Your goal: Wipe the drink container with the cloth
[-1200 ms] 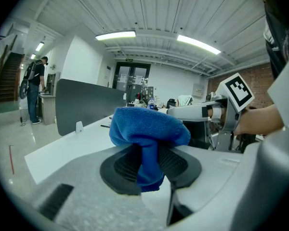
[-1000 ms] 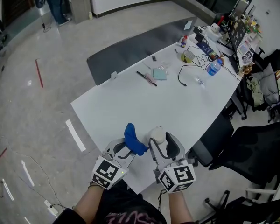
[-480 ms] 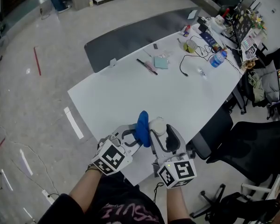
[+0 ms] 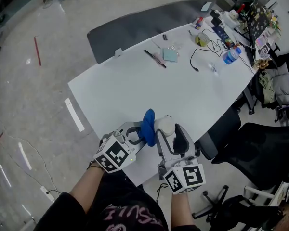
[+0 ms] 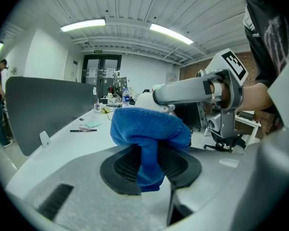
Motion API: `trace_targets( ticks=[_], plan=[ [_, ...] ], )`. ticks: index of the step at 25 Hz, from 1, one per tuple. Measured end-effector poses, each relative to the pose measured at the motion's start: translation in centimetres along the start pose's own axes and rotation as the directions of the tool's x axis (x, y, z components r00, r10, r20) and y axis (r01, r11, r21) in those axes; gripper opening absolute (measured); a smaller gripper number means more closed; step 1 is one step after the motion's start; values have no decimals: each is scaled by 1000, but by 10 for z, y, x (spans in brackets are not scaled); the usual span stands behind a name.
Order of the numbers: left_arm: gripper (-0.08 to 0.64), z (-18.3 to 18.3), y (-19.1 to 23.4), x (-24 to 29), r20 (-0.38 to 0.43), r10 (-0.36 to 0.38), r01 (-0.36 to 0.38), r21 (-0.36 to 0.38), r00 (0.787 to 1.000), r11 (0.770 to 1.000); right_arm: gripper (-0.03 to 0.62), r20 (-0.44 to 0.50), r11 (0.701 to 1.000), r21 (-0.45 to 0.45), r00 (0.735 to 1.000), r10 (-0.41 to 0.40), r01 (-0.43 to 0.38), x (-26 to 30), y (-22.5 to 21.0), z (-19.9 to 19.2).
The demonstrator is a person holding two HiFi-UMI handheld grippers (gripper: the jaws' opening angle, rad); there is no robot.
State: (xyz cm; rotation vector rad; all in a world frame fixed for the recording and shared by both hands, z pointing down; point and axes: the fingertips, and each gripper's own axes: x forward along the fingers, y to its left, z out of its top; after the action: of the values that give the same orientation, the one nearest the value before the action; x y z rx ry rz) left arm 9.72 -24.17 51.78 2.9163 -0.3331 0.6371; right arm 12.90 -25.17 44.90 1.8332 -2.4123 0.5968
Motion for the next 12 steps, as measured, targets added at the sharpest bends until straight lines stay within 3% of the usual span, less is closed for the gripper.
trace_targets(
  ticks=[12],
  plan=[
    [101, -70, 7, 35, -148, -54, 45, -64, 987, 997, 258, -18, 1000, -9, 1000, -5, 5, 6, 1, -4]
  ],
)
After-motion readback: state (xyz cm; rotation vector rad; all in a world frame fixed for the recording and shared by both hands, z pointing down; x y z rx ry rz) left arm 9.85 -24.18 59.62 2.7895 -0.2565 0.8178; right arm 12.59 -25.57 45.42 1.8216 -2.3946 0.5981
